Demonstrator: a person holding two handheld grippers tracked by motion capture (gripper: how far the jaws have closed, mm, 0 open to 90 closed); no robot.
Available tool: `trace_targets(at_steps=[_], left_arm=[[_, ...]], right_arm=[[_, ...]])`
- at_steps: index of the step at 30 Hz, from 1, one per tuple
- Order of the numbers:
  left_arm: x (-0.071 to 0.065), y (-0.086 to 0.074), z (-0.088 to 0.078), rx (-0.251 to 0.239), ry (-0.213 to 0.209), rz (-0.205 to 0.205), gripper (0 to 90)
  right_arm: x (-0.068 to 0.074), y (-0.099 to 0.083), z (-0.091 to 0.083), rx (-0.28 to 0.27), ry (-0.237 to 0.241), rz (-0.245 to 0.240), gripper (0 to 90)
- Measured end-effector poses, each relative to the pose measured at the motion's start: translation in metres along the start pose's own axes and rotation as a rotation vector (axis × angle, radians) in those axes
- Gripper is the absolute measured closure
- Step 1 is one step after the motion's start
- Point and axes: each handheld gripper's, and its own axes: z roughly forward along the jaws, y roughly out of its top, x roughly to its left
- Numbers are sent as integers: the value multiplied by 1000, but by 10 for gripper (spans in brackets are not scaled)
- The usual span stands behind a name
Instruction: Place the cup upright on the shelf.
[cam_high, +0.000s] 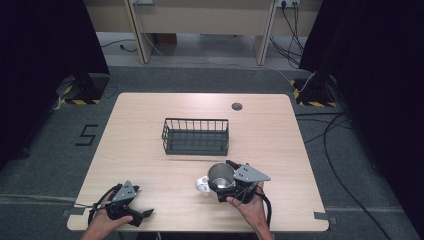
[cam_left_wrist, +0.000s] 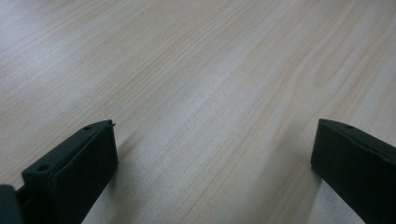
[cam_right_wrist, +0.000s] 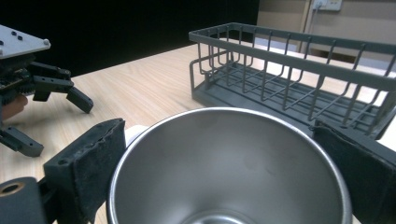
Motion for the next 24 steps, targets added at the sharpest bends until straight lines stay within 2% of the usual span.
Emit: trace_targets(at_steps=[4, 9, 12, 17, 24], left_arm=[[0, 0, 0, 2, -1, 2, 0], [0, 0, 0, 2, -1, 2, 0], [0, 0, 0, 2, -1, 2, 0], [0, 0, 0, 2, -1, 2, 0], [0, 0, 0, 1, -1, 2, 0]], right_arm=[[1, 2, -4, -34, -6, -1, 46], [0, 1, -7, -24, 0, 7, 54], [3, 0, -9, -12, -19, -16, 45], [4, -2, -6, 12, -16, -30, 19], [3, -4, -7, -15, -20, -6, 60]])
